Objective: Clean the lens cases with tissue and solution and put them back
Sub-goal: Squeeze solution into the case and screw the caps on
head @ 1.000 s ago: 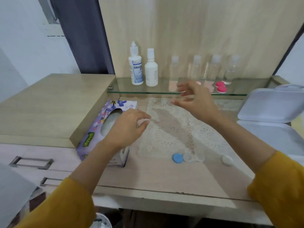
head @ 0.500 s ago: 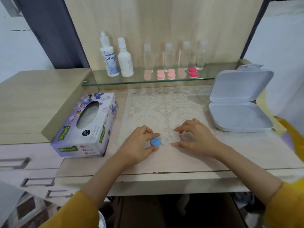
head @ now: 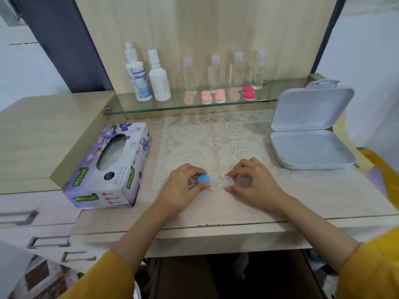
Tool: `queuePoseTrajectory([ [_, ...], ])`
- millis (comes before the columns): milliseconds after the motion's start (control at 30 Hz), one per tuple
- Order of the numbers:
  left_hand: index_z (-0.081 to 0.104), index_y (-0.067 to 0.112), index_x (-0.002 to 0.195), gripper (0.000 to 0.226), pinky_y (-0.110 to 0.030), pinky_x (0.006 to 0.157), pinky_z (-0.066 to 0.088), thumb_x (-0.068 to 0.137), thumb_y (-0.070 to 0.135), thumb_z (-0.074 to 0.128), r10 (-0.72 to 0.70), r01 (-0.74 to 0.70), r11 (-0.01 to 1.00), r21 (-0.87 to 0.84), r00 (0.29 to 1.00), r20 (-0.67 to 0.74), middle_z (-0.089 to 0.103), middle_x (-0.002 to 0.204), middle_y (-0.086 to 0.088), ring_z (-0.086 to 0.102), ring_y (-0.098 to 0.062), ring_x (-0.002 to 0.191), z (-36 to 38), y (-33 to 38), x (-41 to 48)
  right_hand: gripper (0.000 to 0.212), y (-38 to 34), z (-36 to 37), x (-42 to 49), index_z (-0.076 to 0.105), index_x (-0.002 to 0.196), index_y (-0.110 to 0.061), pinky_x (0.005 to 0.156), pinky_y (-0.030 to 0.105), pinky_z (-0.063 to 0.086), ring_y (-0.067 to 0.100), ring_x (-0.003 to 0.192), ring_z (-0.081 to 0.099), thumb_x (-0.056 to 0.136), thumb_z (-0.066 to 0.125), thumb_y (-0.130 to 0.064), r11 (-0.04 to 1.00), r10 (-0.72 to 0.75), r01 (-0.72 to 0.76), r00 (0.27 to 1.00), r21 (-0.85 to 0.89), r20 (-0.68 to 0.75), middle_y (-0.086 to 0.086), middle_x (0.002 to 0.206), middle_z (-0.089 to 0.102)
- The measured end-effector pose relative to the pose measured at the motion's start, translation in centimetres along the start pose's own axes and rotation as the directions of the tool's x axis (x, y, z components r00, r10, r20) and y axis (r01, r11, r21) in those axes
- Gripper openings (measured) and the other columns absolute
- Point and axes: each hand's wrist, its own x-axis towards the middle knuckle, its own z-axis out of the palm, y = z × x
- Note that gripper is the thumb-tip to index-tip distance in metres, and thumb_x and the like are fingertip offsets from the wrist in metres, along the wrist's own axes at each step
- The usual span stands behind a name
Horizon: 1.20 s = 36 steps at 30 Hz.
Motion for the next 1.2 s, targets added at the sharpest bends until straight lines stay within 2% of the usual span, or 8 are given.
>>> queuePoseTrajectory([
  [433, 0.070, 0.012, 0.102, 0.032, -0.016, 0.079, 0.044, 0.072, 0.021, 0.077, -0.036, 0.035, 0.999, 0.009, 0.995, 0.094, 0.061, 0.086, -0.001, 0.057, -0.012, 0.080, 1.2, 1.1, 0.5, 0.028, 0.1, 0.2, -0.1, 0.075, 0.081, -0.018, 0.070, 0.016, 0.030, 0.017, 0.077, 0.047, 0.061, 0.077, -0.036, 0.998, -0.024, 0.027, 0.998, 0.059, -0.056, -0.025, 0.073, 0.049],
  [533, 0.069, 0.012, 0.106, 0.031, -0.024, 0.085, 0.043, 0.076, 0.017, 0.073, -0.024, 0.018, 0.999, 0.046, 0.993, 0.119, 0.063, 0.093, -0.005, 0.057, -0.017, 0.088, 1.1, 1.1, 0.4, 0.026, 0.1, 0.2, -0.1, 0.075, 0.079, -0.019, 0.070, 0.014, 0.030, 0.016, 0.077, 0.047, 0.061, 0.078, -0.036, 0.996, -0.027, 0.032, 0.998, 0.078, -0.063, -0.024, 0.072, 0.051],
  [633, 0.064, 0.013, 0.114, 0.035, -0.019, 0.092, 0.038, 0.081, 0.003, 0.064, 0.039, -0.043, 0.999, 0.017, 0.979, 0.200, 0.065, 0.107, -0.004, 0.053, -0.014, 0.100, 0.9, 0.8, 0.3, 0.027, 0.1, 0.2, -0.1, 0.075, 0.077, -0.018, 0.070, 0.013, 0.029, 0.013, 0.075, 0.046, 0.059, 0.074, -0.039, 0.995, -0.023, 0.030, 0.997, 0.092, -0.073, -0.025, 0.071, 0.051],
  [733, 0.058, 0.016, 0.122, 0.044, -0.022, 0.100, 0.034, 0.080, 0.015, 0.069, -0.009, 0.003, 1.000, 0.026, 0.970, 0.242, 0.061, 0.118, 0.001, 0.049, -0.012, 0.112, 0.8, 0.9, 0.5, 0.026, 0.2, 0.2, -0.1, 0.074, 0.076, -0.017, 0.069, 0.016, 0.031, 0.016, 0.075, 0.047, 0.059, 0.075, -0.036, 0.995, -0.042, 0.050, 0.996, 0.091, -0.079, -0.023, 0.073, 0.051],
  [900, 0.062, 0.017, 0.093, 0.036, -0.003, 0.076, 0.030, 0.067, 0.038, 0.077, -0.092, 0.087, 0.992, 0.087, 0.994, 0.058, 0.052, 0.087, 0.013, 0.043, -0.003, 0.084, 1.8, 1.4, 0.1, 0.030, 0.2, 0.2, -0.1, 0.075, 0.077, -0.016, 0.067, 0.018, 0.033, 0.018, 0.074, 0.049, 0.058, 0.071, -0.040, 0.996, -0.051, 0.057, 0.996, 0.072, -0.079, -0.016, 0.075, 0.057],
  [1000, 0.066, 0.016, 0.103, 0.028, -0.007, 0.086, 0.030, 0.076, 0.022, 0.072, -0.066, 0.055, 0.996, 0.072, 0.985, 0.161, 0.056, 0.098, 0.007, 0.047, -0.008, 0.095, 1.7, 1.4, 0.3, 0.028, 0.2, 0.3, -0.1, 0.074, 0.077, -0.017, 0.067, 0.019, 0.034, 0.019, 0.075, 0.049, 0.059, 0.071, -0.039, 0.995, -0.040, 0.047, 0.996, 0.088, -0.080, -0.016, 0.075, 0.057],
  [1067, 0.064, 0.019, 0.113, 0.037, -0.021, 0.097, 0.033, 0.076, 0.016, 0.072, -0.053, 0.042, 0.998, 0.049, 0.967, 0.250, 0.054, 0.104, 0.010, 0.048, -0.011, 0.104, 1.3, 1.3, 0.6, 0.029, 0.3, 0.3, -0.1, 0.074, 0.078, -0.017, 0.067, 0.019, 0.034, 0.018, 0.075, 0.049, 0.059, 0.071, -0.039, 0.995, -0.036, 0.044, 0.996, 0.090, -0.083, -0.017, 0.075, 0.057],
  [1200, 0.060, 0.026, 0.103, 0.047, -0.008, 0.076, 0.033, 0.063, 0.042, 0.079, -0.142, 0.126, 0.985, 0.118, 0.979, 0.144, 0.050, 0.095, 0.016, 0.045, 0.000, 0.088, 0.8, 1.5, 0.6, 0.032, 0.4, 0.3, 0.0, 0.075, 0.080, -0.017, 0.068, 0.017, 0.032, 0.016, 0.076, 0.048, 0.059, 0.071, -0.040, 0.996, -0.039, 0.044, 0.996, 0.075, -0.077, -0.018, 0.076, 0.057],
])
